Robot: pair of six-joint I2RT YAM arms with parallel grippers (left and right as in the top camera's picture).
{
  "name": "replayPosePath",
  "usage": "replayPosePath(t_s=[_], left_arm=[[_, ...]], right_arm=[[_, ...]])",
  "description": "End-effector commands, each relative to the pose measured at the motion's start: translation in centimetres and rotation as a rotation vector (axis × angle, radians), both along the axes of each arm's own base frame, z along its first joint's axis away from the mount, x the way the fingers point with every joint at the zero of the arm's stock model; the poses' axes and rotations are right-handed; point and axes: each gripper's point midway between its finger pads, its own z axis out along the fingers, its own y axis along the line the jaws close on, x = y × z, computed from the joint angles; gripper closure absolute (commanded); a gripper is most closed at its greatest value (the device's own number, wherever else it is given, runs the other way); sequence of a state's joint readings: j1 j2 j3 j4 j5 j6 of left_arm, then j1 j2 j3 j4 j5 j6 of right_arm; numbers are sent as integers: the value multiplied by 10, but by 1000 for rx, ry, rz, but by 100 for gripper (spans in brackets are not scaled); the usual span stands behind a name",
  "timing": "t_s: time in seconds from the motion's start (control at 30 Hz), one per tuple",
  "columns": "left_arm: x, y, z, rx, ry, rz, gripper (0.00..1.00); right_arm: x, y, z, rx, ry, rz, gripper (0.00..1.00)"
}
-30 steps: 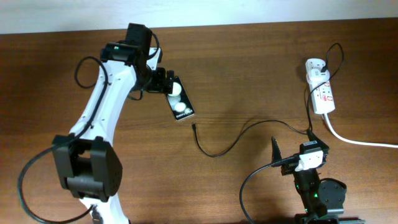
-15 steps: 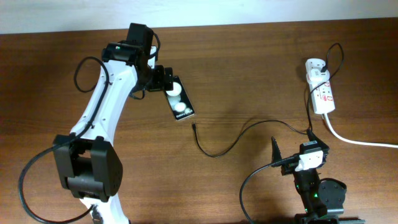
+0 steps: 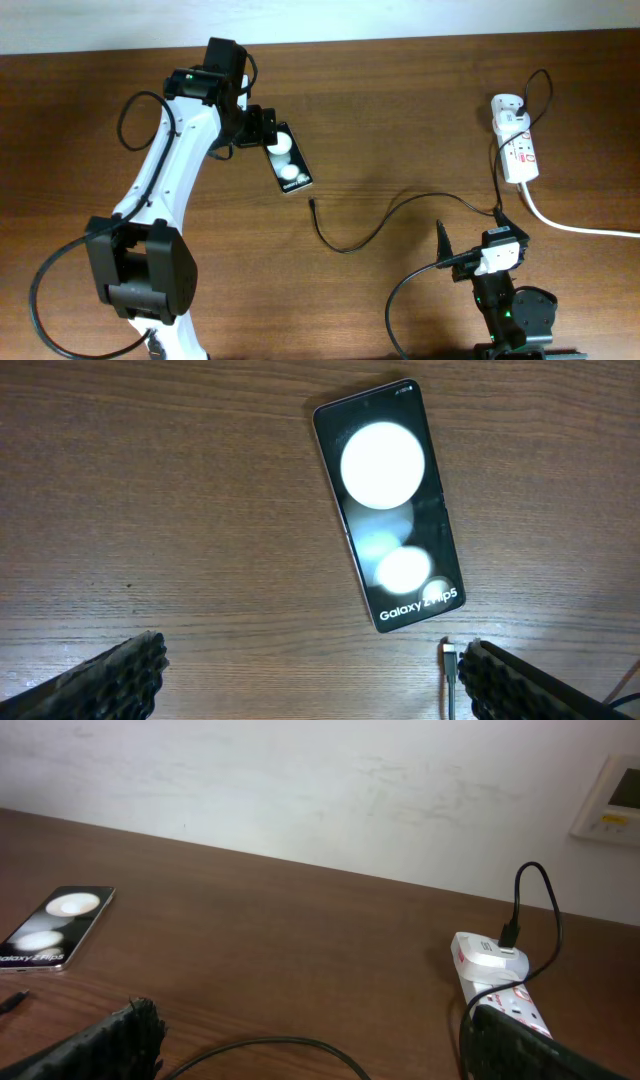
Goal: Plug charger to phone and switch on socket
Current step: 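Lower the open left gripper over the phone's top end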
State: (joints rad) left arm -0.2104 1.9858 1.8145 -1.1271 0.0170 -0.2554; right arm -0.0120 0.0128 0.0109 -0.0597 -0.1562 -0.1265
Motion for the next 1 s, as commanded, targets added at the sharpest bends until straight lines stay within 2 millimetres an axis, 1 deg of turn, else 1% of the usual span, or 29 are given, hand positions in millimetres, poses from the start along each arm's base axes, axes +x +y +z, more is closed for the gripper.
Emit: replayPosePath(t_s=[0.0, 0.47, 0.57, 0.97], left_arm=[[4, 1, 8, 9, -24, 15, 1], [4, 1, 8, 9, -24, 15, 1], [5, 5, 8, 30, -29, 21, 1], [5, 5, 8, 37, -32, 7, 1]], right_arm=[[0, 1, -3, 11, 7, 1, 1], [0, 1, -3, 11, 7, 1, 1], [0, 1, -3, 11, 7, 1, 1], [0, 1, -3, 11, 7, 1, 1]])
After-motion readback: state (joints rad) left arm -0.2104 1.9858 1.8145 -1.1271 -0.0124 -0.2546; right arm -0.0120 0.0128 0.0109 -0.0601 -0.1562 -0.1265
